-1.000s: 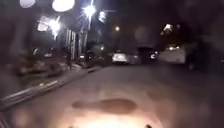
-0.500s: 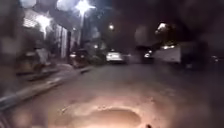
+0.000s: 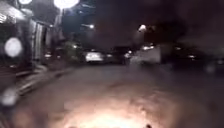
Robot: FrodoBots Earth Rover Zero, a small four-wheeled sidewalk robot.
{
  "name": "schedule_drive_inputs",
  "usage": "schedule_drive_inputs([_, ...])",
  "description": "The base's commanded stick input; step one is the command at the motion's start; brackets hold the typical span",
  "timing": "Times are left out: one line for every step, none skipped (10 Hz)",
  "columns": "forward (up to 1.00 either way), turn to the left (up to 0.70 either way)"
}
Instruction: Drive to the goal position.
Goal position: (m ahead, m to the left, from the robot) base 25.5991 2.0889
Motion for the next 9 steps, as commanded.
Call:
schedule_drive_inputs([0.70,0.00])
schedule_drive_inputs([0.70,0.00])
schedule_drive_inputs([0.70,0.00])
schedule_drive_inputs([0.70,0.00])
schedule_drive_inputs([0.70,0.00])
schedule_drive_inputs([0.70,0.00])
schedule_drive_inputs([0.70,0.00])
schedule_drive_inputs([0.70,0.00])
schedule_drive_inputs([0.70,0.00])
